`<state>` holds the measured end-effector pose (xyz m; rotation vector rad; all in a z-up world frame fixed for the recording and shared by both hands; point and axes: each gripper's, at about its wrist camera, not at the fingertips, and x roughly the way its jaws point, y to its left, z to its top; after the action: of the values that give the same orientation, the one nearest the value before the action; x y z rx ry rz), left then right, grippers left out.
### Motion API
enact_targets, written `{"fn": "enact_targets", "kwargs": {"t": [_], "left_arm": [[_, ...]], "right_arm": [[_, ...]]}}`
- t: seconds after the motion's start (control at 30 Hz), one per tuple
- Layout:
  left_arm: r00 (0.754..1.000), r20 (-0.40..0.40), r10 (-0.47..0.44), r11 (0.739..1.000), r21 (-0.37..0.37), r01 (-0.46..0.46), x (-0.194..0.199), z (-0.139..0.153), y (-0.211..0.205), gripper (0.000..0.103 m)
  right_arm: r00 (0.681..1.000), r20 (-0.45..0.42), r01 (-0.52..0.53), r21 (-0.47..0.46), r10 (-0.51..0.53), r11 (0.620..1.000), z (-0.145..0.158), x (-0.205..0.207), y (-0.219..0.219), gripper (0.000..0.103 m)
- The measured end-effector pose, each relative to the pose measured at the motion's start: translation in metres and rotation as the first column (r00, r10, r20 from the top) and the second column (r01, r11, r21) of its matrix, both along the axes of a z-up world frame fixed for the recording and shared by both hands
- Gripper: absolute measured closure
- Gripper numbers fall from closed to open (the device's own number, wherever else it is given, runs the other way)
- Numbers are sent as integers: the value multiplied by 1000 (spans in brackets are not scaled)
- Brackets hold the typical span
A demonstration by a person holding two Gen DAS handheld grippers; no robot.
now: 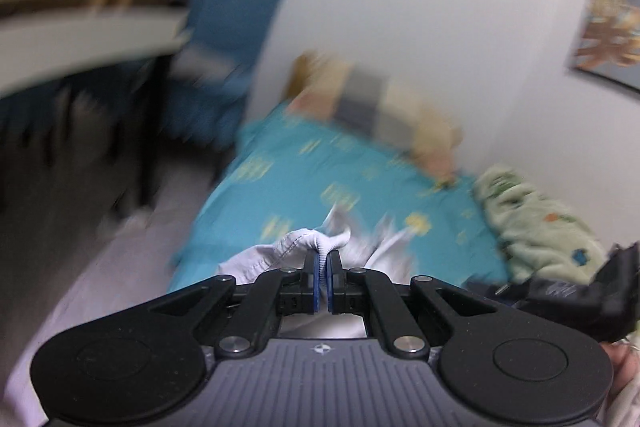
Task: Fold clothes
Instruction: 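Lift the T-shirt with both grippers, pulling the grippers apart to spread it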
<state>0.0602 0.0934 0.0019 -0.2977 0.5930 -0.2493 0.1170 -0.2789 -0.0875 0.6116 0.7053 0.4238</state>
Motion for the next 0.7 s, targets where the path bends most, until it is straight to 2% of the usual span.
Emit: {"fn": "enact_targets", "kwargs": {"t": [0.07, 0.17, 0.27, 0.37, 0.43, 0.53, 0.6, 0.7], "left_arm": [[997, -71, 38, 999, 0, -38, -2, -11, 9, 99], [980, -176, 95, 995, 4, -96, -4, -27, 23, 99], [974, -204, 103, 995, 7, -103, 1, -33, 26, 99], [968, -234, 91, 996, 9, -92, 1, -41, 30, 99], [967, -242, 77, 997, -6, -81, 1, -48, 38, 99], [965, -255, 63, 996, -38, -75, 15, -62, 39, 99], [961, -269, 57, 995, -63, -77, 23, -72, 43, 99], [957, -287, 50, 992, -95, -80, 30, -81, 48, 99]], "right_arm": [[1000, 3, -29, -21, 30, 999, 5, -4, 11, 44], [998, 16, -58, -141, 61, 988, 20, 10, 34, 44], [994, 9, -105, -261, 112, 960, 34, 39, 60, 44], [989, -36, -147, -369, 144, 918, 42, 93, 91, 44], [980, -80, -199, -444, 182, 874, 41, 132, 115, 45], [952, -171, -306, -558, 254, 771, 29, 185, 152, 46], [916, -257, -401, -580, 308, 709, 16, 211, 172, 47], [845, -392, -534, -574, 364, 621, -6, 234, 196, 50]]}}
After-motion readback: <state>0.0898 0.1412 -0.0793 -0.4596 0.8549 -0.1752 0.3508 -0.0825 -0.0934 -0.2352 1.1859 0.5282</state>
